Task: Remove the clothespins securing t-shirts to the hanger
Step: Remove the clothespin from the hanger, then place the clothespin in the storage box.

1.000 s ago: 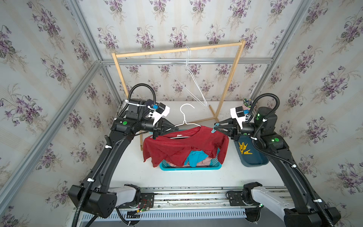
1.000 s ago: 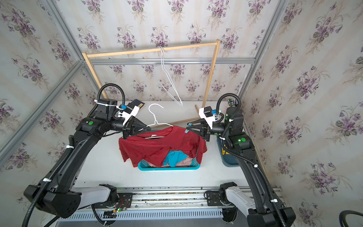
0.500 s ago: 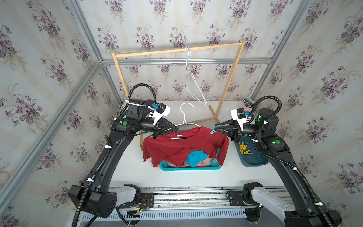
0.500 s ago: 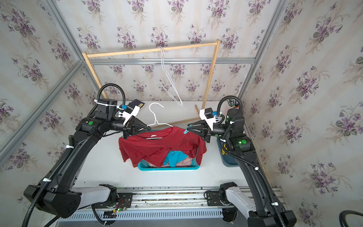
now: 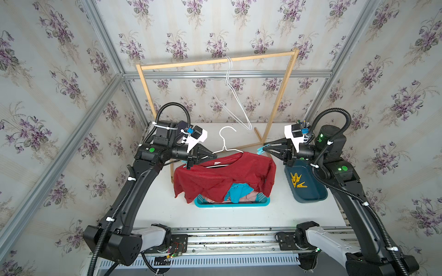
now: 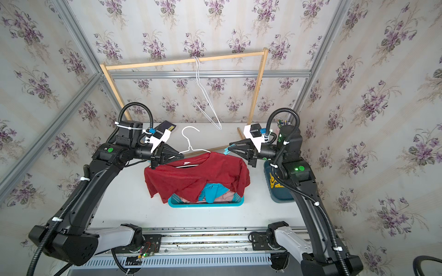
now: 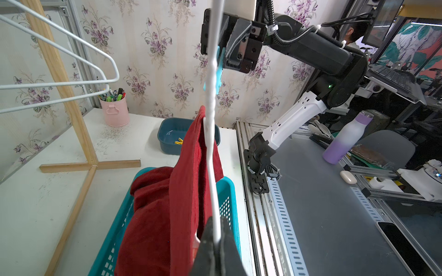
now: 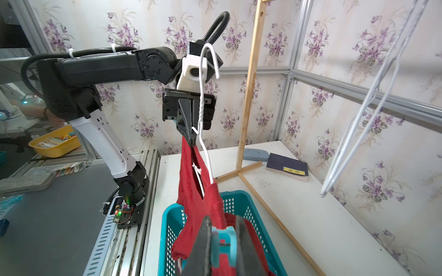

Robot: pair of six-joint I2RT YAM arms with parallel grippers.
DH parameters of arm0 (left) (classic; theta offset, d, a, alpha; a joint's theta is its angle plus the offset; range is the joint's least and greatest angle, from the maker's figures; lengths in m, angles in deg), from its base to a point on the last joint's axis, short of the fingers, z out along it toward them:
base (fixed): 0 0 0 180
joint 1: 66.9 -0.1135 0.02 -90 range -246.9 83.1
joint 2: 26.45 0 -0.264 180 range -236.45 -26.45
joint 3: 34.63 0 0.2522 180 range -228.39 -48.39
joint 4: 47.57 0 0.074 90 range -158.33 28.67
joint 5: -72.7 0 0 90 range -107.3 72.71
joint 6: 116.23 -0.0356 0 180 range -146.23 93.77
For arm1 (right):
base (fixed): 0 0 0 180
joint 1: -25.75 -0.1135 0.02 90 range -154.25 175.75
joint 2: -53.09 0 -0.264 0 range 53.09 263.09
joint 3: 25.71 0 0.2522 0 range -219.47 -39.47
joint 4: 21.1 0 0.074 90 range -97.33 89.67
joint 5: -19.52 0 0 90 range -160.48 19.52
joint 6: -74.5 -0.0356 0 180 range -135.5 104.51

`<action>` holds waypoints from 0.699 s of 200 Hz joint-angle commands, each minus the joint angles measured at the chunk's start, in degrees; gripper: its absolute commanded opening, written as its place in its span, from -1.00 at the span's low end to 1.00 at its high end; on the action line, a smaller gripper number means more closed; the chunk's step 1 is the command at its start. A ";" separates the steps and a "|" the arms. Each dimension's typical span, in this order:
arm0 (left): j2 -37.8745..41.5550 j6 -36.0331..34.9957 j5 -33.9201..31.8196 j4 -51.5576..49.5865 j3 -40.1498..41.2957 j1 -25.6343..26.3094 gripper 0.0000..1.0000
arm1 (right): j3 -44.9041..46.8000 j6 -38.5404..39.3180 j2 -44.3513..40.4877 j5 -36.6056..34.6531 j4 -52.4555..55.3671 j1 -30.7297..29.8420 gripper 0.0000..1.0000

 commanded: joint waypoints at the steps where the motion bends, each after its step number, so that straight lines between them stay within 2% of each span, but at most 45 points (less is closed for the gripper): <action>1: 0.64 -2.22 -3.08 -0.54 0.12 -0.10 -1.00 | -0.37 1.94 -0.82 -7.21 3.15 -0.03 -1.00; 16: 1.03 -1.83 -5.45 -0.48 -0.02 -0.03 -1.00 | -0.12 1.73 -1.38 -14.57 3.89 0.00 -1.00; 46: 1.29 -2.25 -5.21 -0.56 -0.06 0.88 -1.00 | 0.26 -1.31 0.16 -33.68 5.57 0.06 -1.00; 73: 1.57 -2.82 -6.27 -0.63 0.43 2.12 -1.00 | 3.78 -5.68 -0.69 -44.78 1.95 1.25 -1.00; 89: 2.00 -3.38 -7.40 -0.61 1.22 2.82 -1.00 | 6.07 -9.19 -1.70 -47.93 0.43 4.07 -1.00; 140: 3.19 -3.72 -8.43 -0.60 1.26 3.45 -1.00 | 16.79 -16.91 -5.40 -50.72 -0.22 16.55 -1.00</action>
